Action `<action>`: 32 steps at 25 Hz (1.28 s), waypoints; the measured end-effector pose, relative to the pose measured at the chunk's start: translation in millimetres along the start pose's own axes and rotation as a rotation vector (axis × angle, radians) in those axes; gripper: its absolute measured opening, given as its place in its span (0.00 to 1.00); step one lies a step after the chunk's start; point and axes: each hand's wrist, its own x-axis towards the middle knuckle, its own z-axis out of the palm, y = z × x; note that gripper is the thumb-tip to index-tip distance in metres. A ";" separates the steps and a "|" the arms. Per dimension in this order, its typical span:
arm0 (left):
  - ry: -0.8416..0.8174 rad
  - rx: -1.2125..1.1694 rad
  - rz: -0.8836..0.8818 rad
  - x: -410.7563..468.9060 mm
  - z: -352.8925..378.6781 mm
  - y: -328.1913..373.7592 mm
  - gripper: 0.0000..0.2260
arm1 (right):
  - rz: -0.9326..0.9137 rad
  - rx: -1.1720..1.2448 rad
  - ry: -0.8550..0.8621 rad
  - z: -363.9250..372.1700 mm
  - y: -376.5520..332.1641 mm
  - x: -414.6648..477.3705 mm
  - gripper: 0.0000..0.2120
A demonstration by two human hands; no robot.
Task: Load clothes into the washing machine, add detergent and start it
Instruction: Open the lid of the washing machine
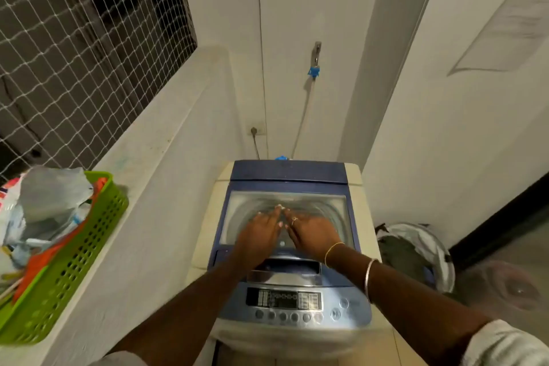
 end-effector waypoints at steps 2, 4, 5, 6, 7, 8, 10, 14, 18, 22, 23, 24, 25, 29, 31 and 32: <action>-0.041 -0.103 0.050 -12.4 12.4 -8.8 0.17 | -0.005 0.020 -0.068 13.6 -6.3 -13.3 0.23; -0.134 -0.141 0.030 -34.4 28.2 -14.8 0.09 | 0.027 0.064 -0.151 29.7 -12.8 -33.0 0.15; -0.125 -0.138 0.050 -39.9 30.9 -16.0 0.05 | 0.047 0.090 -0.184 33.3 -15.9 -38.6 0.12; -0.176 -0.143 0.031 -44.2 32.9 -15.7 0.05 | 0.062 0.112 -0.213 37.9 -18.6 -42.1 0.11; -0.221 -0.156 0.026 -45.1 34.9 -16.2 0.08 | 0.084 0.116 -0.259 40.5 -20.5 -43.8 0.11; -0.320 -0.149 -0.013 -47.2 32.9 -15.7 0.09 | 0.106 0.120 -0.312 44.0 -21.7 -45.9 0.12; -0.424 -0.122 0.014 -48.8 31.8 -16.5 0.11 | 0.129 0.104 -0.364 49.9 -22.3 -50.5 0.14; -0.529 -0.105 0.042 -49.8 29.0 -15.9 0.11 | 0.143 0.112 -0.411 48.0 -22.8 -52.5 0.15; -0.532 -0.126 0.006 -47.3 22.9 -10.2 0.09 | 0.182 0.165 -0.450 39.7 -24.7 -48.9 0.13; -0.471 -0.139 -0.005 -36.6 -1.0 -2.9 0.05 | 0.158 0.215 -0.411 10.2 -20.5 -39.2 0.11; -0.459 -0.142 -0.015 -31.5 -11.2 1.4 0.04 | 0.155 0.222 -0.390 0.6 -19.2 -36.5 0.12; -0.450 -0.135 -0.029 -25.3 -22.4 5.5 0.04 | 0.147 0.217 -0.371 -11.0 -18.5 -32.7 0.12; -0.434 -0.131 -0.038 -18.5 -34.0 8.1 0.05 | 0.130 0.209 -0.354 -22.7 -17.9 -27.6 0.11; -0.347 -0.097 0.005 9.9 -82.8 14.2 0.05 | 0.082 0.188 -0.292 -76.3 -15.0 -3.7 0.10; -0.266 -0.093 0.022 25.7 -104.0 15.7 0.05 | 0.089 0.155 -0.234 -100.6 -9.0 11.6 0.07; -0.213 -0.090 0.031 35.1 -112.2 16.1 0.05 | 0.096 0.138 -0.201 -111.0 -5.8 19.7 0.06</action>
